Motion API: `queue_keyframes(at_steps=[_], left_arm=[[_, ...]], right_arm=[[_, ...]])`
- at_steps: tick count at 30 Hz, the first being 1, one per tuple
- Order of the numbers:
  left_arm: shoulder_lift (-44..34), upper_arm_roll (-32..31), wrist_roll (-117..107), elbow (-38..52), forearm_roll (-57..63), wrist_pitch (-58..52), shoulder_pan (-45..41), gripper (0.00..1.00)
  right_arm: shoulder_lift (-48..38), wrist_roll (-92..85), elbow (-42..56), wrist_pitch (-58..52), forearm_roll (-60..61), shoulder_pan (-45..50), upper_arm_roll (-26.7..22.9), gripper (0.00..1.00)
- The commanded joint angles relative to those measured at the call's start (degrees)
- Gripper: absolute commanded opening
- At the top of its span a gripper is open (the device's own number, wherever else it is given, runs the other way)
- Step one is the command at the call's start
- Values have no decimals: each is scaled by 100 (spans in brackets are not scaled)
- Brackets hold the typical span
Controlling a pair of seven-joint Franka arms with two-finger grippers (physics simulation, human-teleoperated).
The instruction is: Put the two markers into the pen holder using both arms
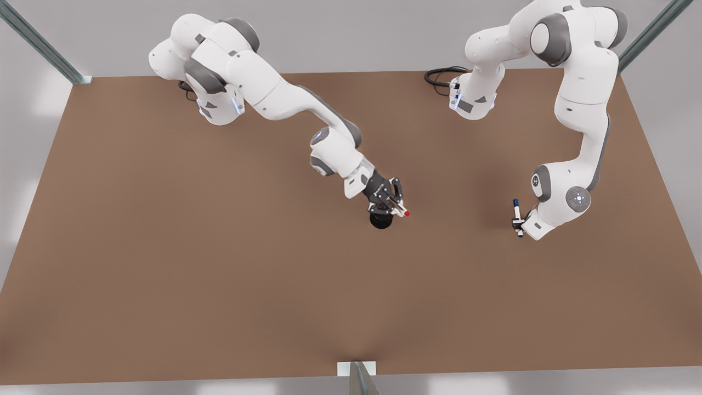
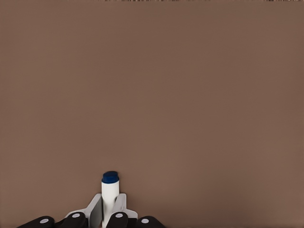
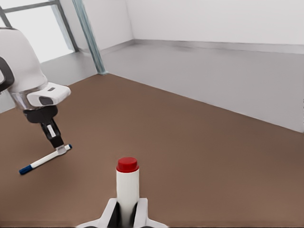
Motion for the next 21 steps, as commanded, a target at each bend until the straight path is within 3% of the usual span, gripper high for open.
queue_keyframes(at_steps=[1,13,18,19,20,21], left_arm=[[-3,-1,0,5,-1,-1,-4,32],[-12,-1,8,41,-1,-19,-4,27],[-469,-45,175,23,-1,-186,-4,26],[-680,-80,448,32,-1,-177,-4,26],[-838,-300,448,41,-36,-186,5,26],[-952,-519,448,84,-97,-186,5,26]], right_arm=[[-52,-228,-210,698,-20,25,-16,21],[159,-316,-456,707,-20,51,-95,21],[387,-316,-456,707,-99,86,-130,24],[414,-316,-456,698,-90,86,-130,78],[414,-316,-482,698,-90,113,-130,100],[414,-316,-482,698,-90,104,-130,100]])
